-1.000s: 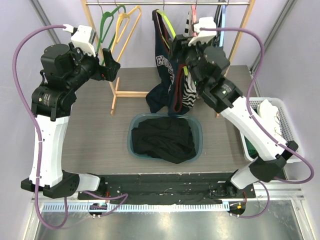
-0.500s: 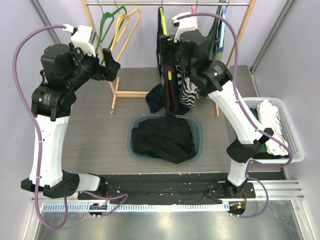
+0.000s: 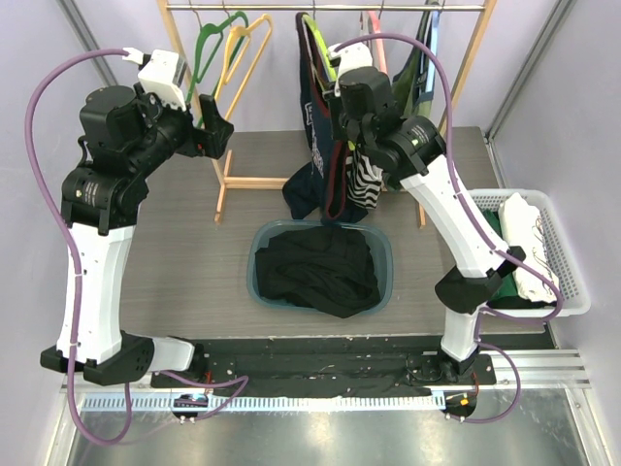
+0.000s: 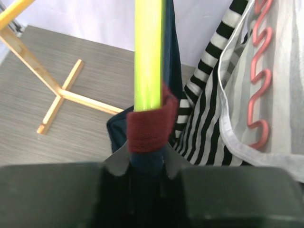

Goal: Remove the tank top from the hanger
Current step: Pick up the hanger from the clothesline.

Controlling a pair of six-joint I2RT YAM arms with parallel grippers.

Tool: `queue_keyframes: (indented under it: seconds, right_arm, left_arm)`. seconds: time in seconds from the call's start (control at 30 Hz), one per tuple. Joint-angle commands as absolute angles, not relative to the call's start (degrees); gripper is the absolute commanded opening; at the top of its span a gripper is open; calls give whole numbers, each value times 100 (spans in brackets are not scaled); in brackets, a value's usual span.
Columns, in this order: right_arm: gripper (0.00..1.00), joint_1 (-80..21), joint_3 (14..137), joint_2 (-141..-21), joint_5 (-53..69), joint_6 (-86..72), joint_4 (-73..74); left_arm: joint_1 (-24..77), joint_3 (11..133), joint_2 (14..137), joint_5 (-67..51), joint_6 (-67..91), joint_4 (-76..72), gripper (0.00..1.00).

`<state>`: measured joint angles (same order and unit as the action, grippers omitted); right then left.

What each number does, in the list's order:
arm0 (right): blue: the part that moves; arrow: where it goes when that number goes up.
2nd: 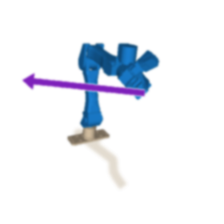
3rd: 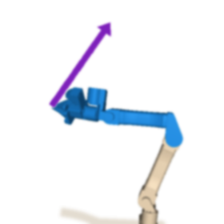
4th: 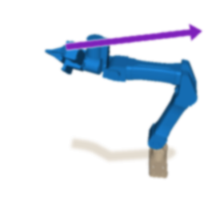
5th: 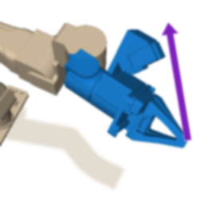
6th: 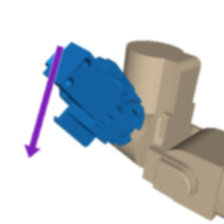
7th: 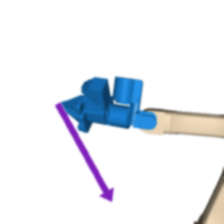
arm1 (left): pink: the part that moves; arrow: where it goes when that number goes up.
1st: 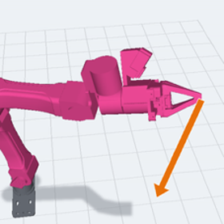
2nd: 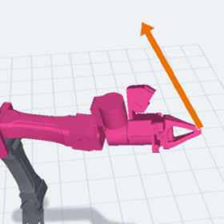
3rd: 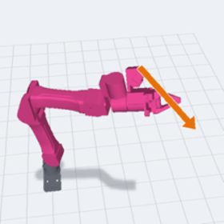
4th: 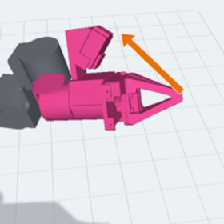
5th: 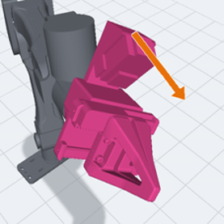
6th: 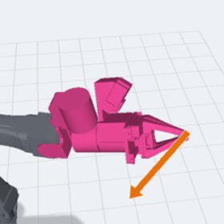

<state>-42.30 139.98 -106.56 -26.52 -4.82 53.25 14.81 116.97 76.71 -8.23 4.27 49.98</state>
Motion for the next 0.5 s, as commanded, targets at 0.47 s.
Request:
queue_keyframes:
  seconds: [0.47]
  right_arm:
    - [1, -4228, 11463, -9159, -3059, -70, 1391]
  left_arm:
    - [1433, 11584, 7497, -861, 387, 4913, 86]
